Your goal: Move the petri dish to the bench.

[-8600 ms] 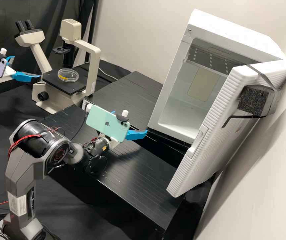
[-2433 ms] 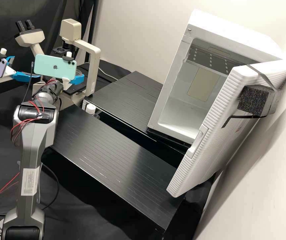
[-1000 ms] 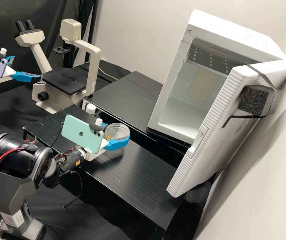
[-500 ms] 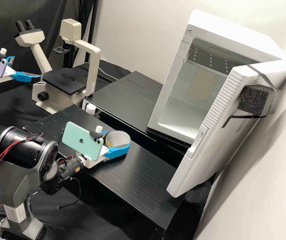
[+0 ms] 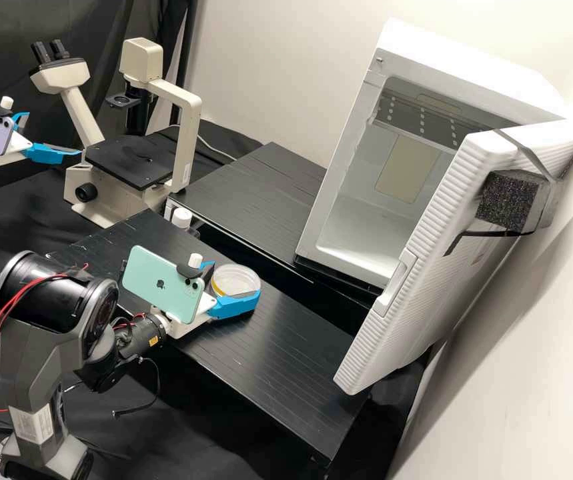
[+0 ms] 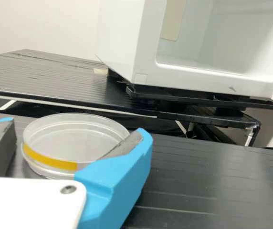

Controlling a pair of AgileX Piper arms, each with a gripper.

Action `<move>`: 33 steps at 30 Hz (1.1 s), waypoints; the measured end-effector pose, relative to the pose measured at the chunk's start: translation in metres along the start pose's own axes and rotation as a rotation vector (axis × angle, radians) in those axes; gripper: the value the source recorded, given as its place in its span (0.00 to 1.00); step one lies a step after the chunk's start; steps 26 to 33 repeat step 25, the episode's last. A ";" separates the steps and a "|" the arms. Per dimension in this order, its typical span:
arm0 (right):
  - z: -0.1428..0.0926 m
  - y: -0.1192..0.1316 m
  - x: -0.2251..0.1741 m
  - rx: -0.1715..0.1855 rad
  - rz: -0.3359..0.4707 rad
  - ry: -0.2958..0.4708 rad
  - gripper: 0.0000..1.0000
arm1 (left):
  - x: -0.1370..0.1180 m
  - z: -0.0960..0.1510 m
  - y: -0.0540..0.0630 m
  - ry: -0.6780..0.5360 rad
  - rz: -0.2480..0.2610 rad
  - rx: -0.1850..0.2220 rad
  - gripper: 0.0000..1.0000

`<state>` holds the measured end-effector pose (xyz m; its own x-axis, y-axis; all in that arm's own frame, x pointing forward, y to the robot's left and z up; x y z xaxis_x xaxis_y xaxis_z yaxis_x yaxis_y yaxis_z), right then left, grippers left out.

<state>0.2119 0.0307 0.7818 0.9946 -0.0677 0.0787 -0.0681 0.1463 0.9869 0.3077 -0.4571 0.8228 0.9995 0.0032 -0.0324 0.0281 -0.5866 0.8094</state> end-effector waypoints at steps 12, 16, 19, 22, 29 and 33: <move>-0.007 0.016 -0.016 0.040 0.074 0.004 1.00 | 0.000 0.000 0.000 0.000 0.000 0.000 1.00; -0.007 0.026 -0.026 0.068 0.123 0.008 1.00 | 0.000 0.000 0.000 0.000 0.000 0.000 1.00; -0.007 0.033 -0.034 0.119 0.142 0.043 1.00 | 0.000 0.000 0.000 0.000 0.000 0.000 1.00; -0.006 0.034 -0.038 0.175 0.131 0.088 1.00 | 0.000 0.000 0.000 0.000 0.000 0.000 1.00; -0.005 0.035 -0.039 0.225 0.119 0.113 1.00 | 0.000 0.000 0.000 0.000 0.000 0.000 1.00; -0.005 0.035 -0.039 0.225 0.119 0.113 1.00 | 0.000 0.000 0.000 0.000 0.000 0.000 1.00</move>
